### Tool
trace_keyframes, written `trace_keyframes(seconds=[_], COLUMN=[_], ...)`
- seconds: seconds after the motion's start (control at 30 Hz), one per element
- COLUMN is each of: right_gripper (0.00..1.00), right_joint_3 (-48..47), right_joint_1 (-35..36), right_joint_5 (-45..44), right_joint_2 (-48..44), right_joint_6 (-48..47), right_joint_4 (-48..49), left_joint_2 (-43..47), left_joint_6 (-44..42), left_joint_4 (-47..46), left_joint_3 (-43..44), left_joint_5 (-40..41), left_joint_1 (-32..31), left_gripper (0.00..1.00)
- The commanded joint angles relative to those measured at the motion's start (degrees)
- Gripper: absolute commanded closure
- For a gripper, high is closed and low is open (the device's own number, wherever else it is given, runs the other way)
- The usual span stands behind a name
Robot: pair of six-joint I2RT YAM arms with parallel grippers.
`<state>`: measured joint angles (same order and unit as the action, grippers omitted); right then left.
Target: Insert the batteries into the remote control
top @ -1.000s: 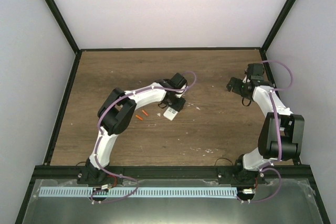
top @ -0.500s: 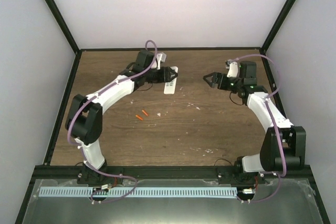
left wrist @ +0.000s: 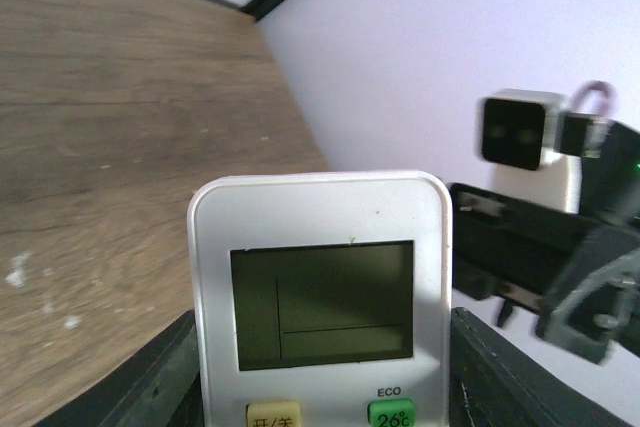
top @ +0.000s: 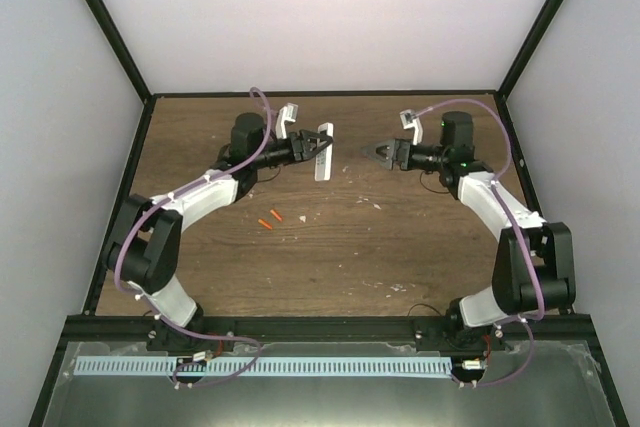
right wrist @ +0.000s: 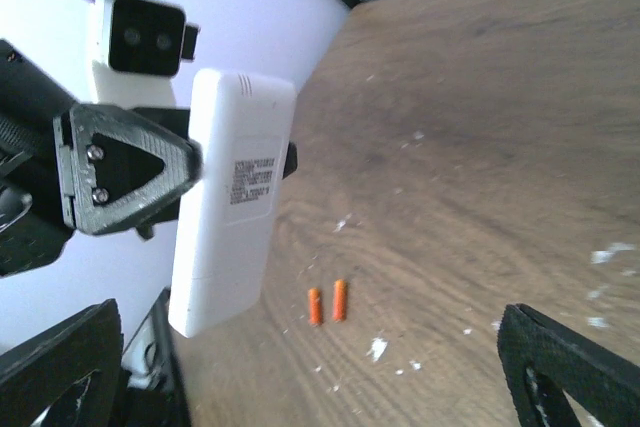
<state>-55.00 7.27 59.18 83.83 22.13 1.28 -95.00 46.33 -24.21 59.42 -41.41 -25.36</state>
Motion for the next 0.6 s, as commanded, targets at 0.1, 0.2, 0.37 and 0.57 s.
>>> trace_keyframes(seconds=[0.1, 0.2, 0.37, 0.57], right_gripper=[0.04, 0.04, 0.04, 0.04], right_joint_3=[-5.5, -6.8, -7.4, -6.9], right_joint_1=[6.0, 8.2, 9.7, 10.2], right_joint_5=[8.6, 9.4, 11.4, 13.8], right_joint_2=[4.5, 5.5, 5.9, 5.0], right_joint_6=[0.0, 0.1, 0.7, 0.7], right_joint_4=[0.4, 1.2, 3.1, 4.9], left_joint_2=[4.1, 4.5, 5.3, 6.0], left_joint_6=[6.8, 8.6, 9.5, 9.1], left_joint_4=[-19.3, -22.4, -24.1, -23.9], left_joint_3=[-3.7, -4.6, -5.4, -5.8], left_joint_5=[-5.4, -5.7, -5.6, -5.5], left_joint_1=[0.1, 0.1, 0.1, 0.1], left_gripper=[0.68, 0.69, 0.71, 0.73])
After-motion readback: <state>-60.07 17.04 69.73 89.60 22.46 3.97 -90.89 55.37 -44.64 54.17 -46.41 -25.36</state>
